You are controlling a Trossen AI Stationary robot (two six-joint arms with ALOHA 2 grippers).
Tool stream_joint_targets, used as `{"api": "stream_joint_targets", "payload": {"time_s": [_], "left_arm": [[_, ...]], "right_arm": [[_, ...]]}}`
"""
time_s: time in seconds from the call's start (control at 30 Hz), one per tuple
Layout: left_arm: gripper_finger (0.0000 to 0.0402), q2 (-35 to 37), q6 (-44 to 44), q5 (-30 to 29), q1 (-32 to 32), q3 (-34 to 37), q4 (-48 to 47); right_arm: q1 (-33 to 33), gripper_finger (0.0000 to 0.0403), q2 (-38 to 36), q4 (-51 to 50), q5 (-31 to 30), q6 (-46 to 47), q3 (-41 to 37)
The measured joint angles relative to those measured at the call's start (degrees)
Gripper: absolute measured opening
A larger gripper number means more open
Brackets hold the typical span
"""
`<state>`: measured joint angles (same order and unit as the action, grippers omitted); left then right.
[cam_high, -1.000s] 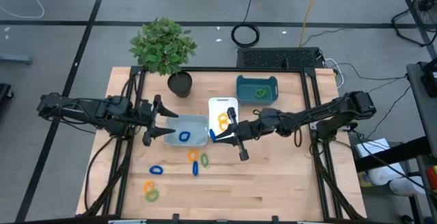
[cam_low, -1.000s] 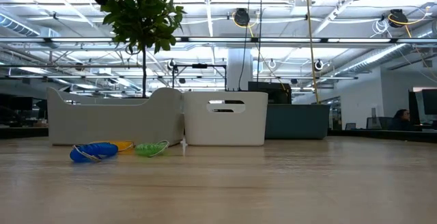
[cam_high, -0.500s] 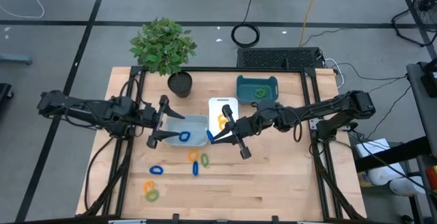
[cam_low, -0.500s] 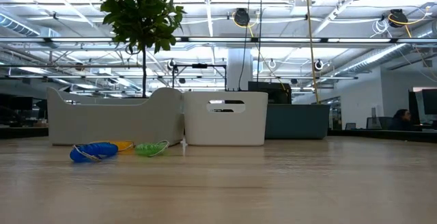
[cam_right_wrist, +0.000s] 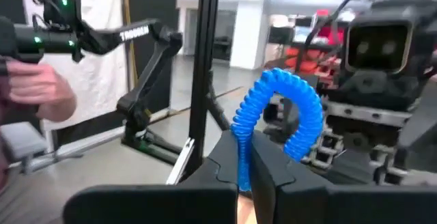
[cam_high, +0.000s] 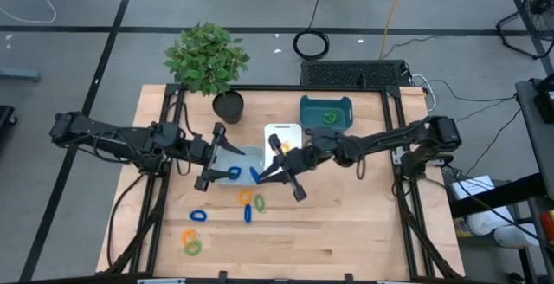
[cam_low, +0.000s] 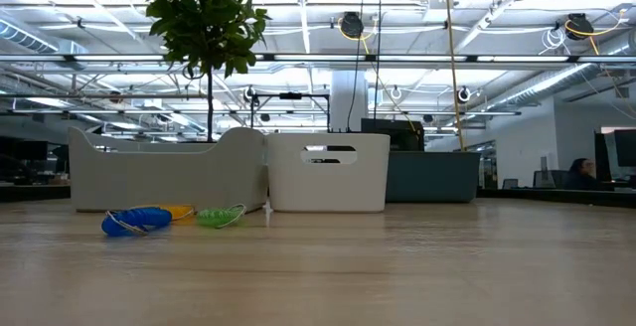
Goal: Sort spring keychains
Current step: Put the blue spring keychain into the gray bin
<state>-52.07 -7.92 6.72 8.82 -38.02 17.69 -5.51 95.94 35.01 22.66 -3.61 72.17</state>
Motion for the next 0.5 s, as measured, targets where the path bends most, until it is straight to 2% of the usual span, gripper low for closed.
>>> {"api": "stream_joint_targets", "payload": {"time_s": [0.17,0.4,0.5], "left_arm": [[0.0273,-3.1,-1.3,1.8,0.8,-2.9,-1.9],[0.0272,-5.3,-2.3,1.9,1.9,-3.7,-2.8],[0.0257,-5.2,-2.3,1.9,2.3,-3.7,-2.9]], "right_arm": [[1.3,0.0,4.2,-1.6,1.6,2.0,3.8],[2.2,0.0,6.2,-2.1,3.1,3.4,5.1],[2.1,0.0,6.2,-1.9,3.2,3.6,5.1]]}}
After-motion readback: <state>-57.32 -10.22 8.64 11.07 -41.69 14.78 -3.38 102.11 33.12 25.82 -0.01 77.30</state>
